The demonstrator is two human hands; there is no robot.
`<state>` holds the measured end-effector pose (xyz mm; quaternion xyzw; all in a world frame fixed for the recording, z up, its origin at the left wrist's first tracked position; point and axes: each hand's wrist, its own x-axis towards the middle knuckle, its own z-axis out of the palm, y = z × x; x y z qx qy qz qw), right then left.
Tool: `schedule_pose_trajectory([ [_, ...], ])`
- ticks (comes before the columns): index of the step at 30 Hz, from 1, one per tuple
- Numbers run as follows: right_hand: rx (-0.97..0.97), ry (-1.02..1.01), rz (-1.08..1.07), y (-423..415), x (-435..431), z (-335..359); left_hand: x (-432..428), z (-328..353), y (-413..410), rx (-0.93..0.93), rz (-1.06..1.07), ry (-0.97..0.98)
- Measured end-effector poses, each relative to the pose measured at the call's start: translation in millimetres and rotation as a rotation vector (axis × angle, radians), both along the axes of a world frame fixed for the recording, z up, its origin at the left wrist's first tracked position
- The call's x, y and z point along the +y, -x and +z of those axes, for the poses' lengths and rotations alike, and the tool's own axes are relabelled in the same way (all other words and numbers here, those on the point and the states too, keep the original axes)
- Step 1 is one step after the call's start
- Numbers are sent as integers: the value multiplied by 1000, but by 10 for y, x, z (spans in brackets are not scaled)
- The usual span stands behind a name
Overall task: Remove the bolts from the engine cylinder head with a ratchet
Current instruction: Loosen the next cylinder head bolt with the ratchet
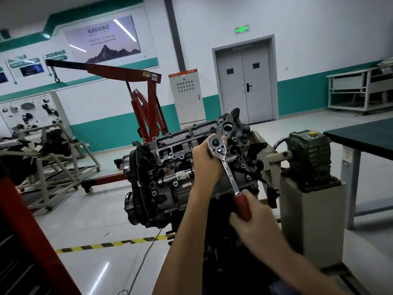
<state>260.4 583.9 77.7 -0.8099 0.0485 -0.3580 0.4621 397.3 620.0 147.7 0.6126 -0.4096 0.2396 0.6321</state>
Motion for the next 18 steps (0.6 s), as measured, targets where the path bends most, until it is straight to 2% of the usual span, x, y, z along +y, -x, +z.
schedule_pose_trajectory([
  [2, -9, -168, 65, -141, 323, -73, 11, -3, 9, -5, 28, -1],
  [4, 21, -205, 107, -168, 377, -72, 47, 6, -6, -23, 30, -40],
  [6, 67, -65, 113, -76, 116, -1, 82, 39, -37, -14, 6, -97],
  [11, 251, 493, 133, 146, -837, 531, 111, 77, -69, 35, -46, -149],
  [13, 247, 573, 105, 111, -953, 644, 115, 59, -60, 64, -59, -119],
  [15, 220, 497, 107, 98, -874, 532, 115, 39, -31, 60, -58, -78],
  [18, 66, 166, 71, 75, -364, 143, 81, 12, 39, 43, -42, -26],
])
